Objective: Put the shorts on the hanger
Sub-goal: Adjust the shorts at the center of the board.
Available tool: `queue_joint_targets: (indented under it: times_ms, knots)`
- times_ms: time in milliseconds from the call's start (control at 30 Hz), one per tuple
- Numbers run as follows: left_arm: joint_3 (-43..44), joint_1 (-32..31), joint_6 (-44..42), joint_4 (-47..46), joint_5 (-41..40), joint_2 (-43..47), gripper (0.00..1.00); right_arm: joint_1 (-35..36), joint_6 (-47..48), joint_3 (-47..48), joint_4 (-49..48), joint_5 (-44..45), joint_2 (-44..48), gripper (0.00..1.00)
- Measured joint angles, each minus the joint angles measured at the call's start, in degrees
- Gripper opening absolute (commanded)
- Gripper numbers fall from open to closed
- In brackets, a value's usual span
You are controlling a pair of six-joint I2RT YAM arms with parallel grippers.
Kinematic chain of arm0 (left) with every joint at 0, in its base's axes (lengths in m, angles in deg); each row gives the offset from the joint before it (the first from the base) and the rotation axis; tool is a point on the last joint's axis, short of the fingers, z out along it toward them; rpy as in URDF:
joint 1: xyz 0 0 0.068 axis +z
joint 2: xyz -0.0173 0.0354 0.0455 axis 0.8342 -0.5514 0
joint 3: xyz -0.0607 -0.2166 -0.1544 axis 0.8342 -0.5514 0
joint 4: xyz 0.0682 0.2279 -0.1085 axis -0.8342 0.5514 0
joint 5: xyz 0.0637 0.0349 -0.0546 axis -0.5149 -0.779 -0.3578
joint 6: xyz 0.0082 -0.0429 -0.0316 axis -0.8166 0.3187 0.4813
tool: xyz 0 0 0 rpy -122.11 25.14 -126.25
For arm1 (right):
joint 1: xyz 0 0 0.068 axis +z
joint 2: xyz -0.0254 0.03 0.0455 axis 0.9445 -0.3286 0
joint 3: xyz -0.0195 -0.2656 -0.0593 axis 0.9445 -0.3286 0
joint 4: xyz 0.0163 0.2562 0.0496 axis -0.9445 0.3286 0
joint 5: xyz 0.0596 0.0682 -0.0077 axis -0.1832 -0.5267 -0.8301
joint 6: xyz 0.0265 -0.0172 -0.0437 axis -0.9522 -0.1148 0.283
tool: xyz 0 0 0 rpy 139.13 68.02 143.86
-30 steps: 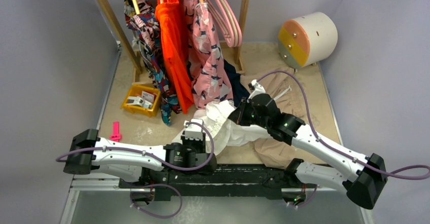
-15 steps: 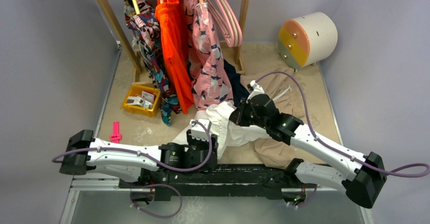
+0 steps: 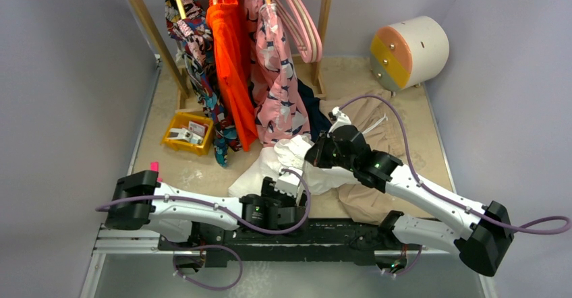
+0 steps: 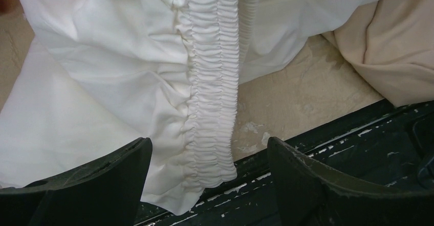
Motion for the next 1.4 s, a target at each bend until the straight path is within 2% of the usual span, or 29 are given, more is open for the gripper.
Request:
queue_joint_targets:
  times_ms: [200,333,467,667,867,1133,1267,1400]
  knots:
    - [0.02,-0.13,1.27,1.55,0.33,-4.37,0.80,0.00,0.00,0.00,-0.04,-0.02,0.00,0.00]
    - [0.02,-0.13,3.41,3.48,-0.07,-6.56,0.69,0.00,0.00,0.00,-0.04,-0.02,0.00,0.00]
    - [0.02,-0.13,5.90,5.55,-2.25,-5.33,0.46,0.00,0.00,0.00,0.09,-0.02,0.07,0.00]
    - [0.02,-0.13,9.01,9.68,-7.21,2.95,0.00,0.00,0.13,0.02,1.31,0.20,1.53,0.00]
    - [1.79,-0.13,11.34,17.70,-12.37,9.68,0.00,0.00,2.80,0.85,5.40,1.49,3.63,0.00]
    - [14.01,-0.13,10.97,33.24,-20.52,18.43,0.00,0.00,12.96,10.56,15.17,5.38,4.74,0.00]
    - [28.37,-0.13,2.51,36.24,-25.11,22.64,0.00,0.11,21.53,23.56,19.21,3.93,4.17,0.00]
    - [41.38,-0.28,-10.12,30.08,-26.12,27.19,0.00,0.17,28.65,39.63,17.94,-0.04,3.28,0.00]
